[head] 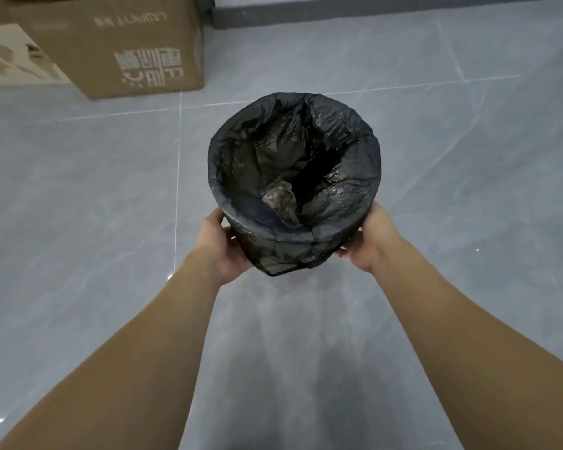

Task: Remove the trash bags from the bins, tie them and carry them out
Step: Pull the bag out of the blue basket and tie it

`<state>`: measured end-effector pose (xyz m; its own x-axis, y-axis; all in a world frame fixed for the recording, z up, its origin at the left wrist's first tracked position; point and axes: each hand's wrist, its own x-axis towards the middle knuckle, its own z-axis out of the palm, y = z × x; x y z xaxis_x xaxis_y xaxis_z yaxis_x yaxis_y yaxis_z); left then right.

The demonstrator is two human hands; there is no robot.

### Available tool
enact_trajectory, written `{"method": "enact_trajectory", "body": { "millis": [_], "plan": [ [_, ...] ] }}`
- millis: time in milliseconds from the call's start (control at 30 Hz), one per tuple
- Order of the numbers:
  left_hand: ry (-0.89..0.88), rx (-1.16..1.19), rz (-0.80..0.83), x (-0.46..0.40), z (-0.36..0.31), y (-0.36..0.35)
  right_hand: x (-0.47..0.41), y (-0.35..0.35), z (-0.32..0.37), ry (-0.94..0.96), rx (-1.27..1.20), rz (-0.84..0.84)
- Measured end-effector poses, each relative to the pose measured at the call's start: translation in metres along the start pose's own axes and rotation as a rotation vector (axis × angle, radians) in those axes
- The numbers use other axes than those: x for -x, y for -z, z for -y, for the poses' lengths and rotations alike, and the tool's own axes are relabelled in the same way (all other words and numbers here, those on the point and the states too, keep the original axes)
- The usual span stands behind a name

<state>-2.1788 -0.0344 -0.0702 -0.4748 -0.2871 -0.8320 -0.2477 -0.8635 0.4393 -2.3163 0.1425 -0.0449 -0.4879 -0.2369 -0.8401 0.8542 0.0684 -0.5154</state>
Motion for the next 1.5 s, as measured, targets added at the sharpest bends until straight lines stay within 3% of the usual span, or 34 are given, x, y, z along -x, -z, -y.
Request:
{"method": "enact_trajectory", "body": {
  "millis": [167, 267, 400, 600, 800, 967, 1067, 1133, 1300, 1433, 1500],
  "plan": [
    [-0.071, 0.013, 0.009, 0.02, -0.004, -0.001, 0.011, 0.001, 0.002, 0.023, -0.004, 0.013],
    [-0.077, 0.002, -0.054, 0.035, -0.022, -0.002, 0.02, -0.001, 0.005, 0.069, -0.03, -0.107],
    [-0.126, -0.026, -0.198, 0.053, -0.046, -0.008, 0.029, 0.0, 0.012, 0.271, -0.146, -0.24],
    [-0.485, -0.257, -0.31, 0.061, -0.064, -0.038, 0.043, -0.012, 0.034, 0.609, -0.04, -0.314],
    [-0.686, -0.201, -0.216, 0.052, -0.079, -0.057, 0.051, -0.039, 0.063, 0.632, -0.105, -0.099],
    [-0.625, 0.124, 0.099, 0.047, -0.079, -0.06, 0.047, -0.045, 0.072, 0.563, -0.414, 0.257],
    [-0.625, 0.266, 0.244, 0.048, -0.08, -0.057, 0.047, -0.042, 0.075, 0.561, -0.513, 0.36],
    [-0.61, 0.315, 0.287, 0.048, -0.081, -0.052, 0.047, -0.037, 0.076, 0.563, -0.512, 0.342],
    [-0.524, 0.169, 0.154, 0.045, -0.084, -0.043, 0.043, -0.022, 0.08, 0.543, -0.235, 0.087],
    [-0.574, -0.277, -0.093, 0.045, -0.089, -0.05, 0.043, -0.023, 0.086, 0.575, 0.462, -0.039],
    [-0.659, -0.358, -0.183, 0.044, -0.09, -0.053, 0.04, -0.027, 0.087, 0.628, 0.653, -0.079]
  ]
}}
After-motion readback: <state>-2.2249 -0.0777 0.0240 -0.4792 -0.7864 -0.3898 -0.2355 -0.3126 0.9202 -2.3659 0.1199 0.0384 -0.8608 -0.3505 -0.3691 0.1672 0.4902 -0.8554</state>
